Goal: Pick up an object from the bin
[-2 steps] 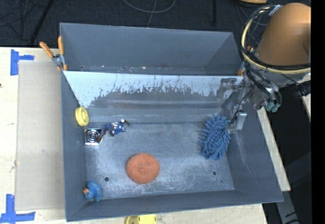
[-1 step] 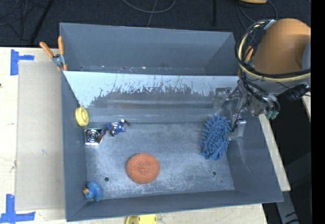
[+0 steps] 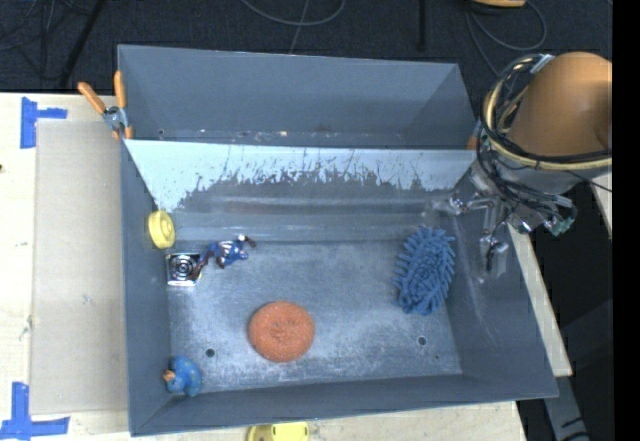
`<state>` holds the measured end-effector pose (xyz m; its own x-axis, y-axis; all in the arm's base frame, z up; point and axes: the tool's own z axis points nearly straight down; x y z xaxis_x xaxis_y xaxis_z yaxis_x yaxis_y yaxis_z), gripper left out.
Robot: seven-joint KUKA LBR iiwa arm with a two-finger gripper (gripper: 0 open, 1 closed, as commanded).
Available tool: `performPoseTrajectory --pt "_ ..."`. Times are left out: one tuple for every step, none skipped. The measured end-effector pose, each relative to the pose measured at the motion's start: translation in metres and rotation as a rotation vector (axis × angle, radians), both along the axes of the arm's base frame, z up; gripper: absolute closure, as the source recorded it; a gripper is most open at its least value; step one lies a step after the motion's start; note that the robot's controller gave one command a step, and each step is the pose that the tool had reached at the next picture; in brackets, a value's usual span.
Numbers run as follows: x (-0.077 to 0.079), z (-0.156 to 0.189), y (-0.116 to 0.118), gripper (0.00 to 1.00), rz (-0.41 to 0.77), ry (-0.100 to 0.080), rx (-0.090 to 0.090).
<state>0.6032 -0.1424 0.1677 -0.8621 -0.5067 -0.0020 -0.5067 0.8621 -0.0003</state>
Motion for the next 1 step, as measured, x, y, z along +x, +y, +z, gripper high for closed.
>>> performPoseTrajectory --pt "-0.0018 -0.0214 -0.0105 0.00 0.147 0.003 0.001"
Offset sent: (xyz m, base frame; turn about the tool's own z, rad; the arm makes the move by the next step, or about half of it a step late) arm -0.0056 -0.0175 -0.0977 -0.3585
